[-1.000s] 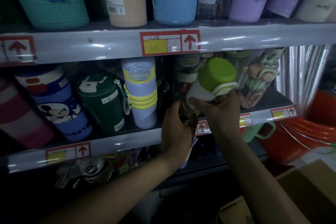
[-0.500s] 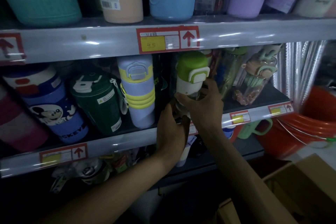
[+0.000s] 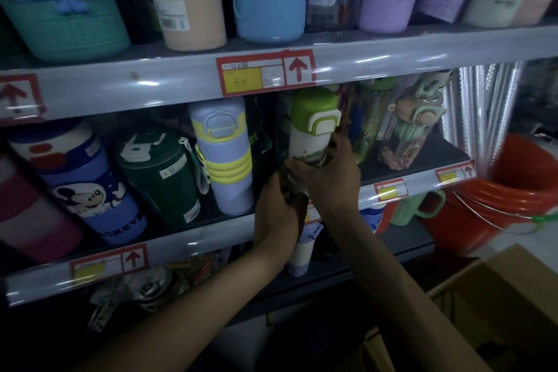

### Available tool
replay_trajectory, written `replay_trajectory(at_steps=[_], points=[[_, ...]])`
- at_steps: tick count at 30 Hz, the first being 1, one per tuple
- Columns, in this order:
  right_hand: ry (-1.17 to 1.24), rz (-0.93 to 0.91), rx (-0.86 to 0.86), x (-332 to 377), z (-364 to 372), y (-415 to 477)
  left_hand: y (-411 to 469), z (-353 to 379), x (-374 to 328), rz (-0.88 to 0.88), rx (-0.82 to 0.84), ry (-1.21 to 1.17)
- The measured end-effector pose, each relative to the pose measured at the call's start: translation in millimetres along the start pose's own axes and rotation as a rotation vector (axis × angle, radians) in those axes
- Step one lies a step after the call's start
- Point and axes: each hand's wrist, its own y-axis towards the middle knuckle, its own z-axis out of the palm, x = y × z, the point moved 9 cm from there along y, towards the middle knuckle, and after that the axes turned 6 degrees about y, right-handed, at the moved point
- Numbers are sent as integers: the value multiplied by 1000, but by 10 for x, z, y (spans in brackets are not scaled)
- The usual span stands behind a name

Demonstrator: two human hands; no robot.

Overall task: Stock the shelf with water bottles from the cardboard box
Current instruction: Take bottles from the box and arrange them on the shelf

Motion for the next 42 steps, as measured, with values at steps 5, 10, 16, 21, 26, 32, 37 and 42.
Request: replay_trajectory(at_steps=[5, 10, 16, 21, 26, 32, 37, 42], points=[[6, 3, 38, -14, -50, -24, -34, -29, -33, 69, -10, 65], [-11, 0, 73, -9, -220, -68, -186, -94, -157, 121, 21, 57], [55, 52, 110, -50, -399, -88, -337, -130, -264, 166, -64, 66], [33, 104, 45, -193, -646, -50, -492, 45, -373, 286, -58, 175], [42, 140, -60, -202, -1102, 48, -489, 334, -569, 421, -40, 262], [-32, 118, -210, -413, -1561, 197, -258, 761, -601, 408, -77, 298], [-138, 109, -190, -620, -1660, 417, 5, 1125, -607, 295, -112, 267], [-144, 131, -185, -840, -1685, 644, 229, 1275, -507, 179, -202, 277]])
